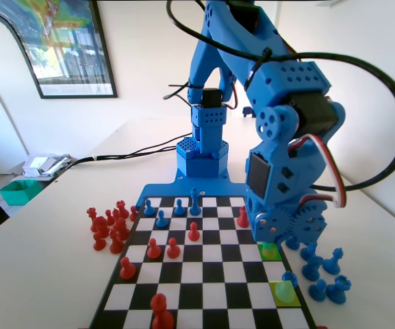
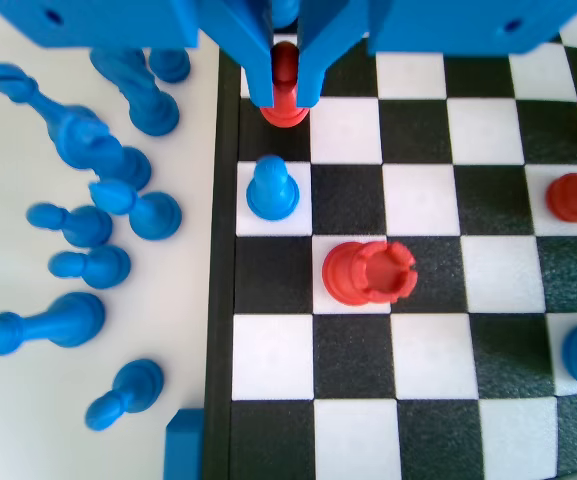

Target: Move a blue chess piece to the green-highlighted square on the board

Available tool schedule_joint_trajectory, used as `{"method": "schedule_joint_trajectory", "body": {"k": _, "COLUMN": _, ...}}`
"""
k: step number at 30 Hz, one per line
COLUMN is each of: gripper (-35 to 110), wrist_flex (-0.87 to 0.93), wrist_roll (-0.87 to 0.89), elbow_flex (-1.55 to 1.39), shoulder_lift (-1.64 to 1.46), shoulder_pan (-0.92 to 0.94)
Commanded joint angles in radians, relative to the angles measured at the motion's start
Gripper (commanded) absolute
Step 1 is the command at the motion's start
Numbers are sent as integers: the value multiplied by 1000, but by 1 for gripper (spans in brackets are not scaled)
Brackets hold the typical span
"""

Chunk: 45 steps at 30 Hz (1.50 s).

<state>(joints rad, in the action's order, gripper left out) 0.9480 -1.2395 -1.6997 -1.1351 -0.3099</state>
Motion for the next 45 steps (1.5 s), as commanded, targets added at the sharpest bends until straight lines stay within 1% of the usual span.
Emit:
{"method": "schedule_joint_trajectory", "body": {"k": 1, "gripper": 1, "wrist_flex": 35, "wrist_roll": -21, "elbow_flex": 48, "shoulder_lift": -176, "shoulder_pan": 37}}
{"method": "schedule_joint_trajectory", "body": {"k": 8, "gripper": 1, "wrist_flex": 98, "wrist_roll": -97, "elbow_flex": -12, "shoulder_lift": -354, "shoulder_pan": 158}}
{"method": "schedule_joint_trajectory", "body": {"k": 17, "gripper": 1, "wrist_flex": 118, "wrist_roll": -219, "elbow_flex": -110, "shoulder_lift": -520, "shoulder_pan": 437}}
{"method": "schedule_joint_trajectory", "body": {"k": 22, "gripper": 1, "wrist_flex": 141, "wrist_roll": -301, "elbow_flex": -163, "shoulder_lift": -534, "shoulder_pan": 600}}
{"method": "schedule_joint_trajectory", "body": {"k": 27, "gripper": 1, "wrist_flex": 95, "wrist_roll": -364, "elbow_flex": -201, "shoulder_lift": -526, "shoulder_pan": 752}}
{"method": "schedule_joint_trajectory", "body": {"k": 45, "gripper": 1, "wrist_flex": 110, "wrist_roll": -557, "elbow_flex": -347, "shoulder_lift": -523, "shoulder_pan": 1192}}
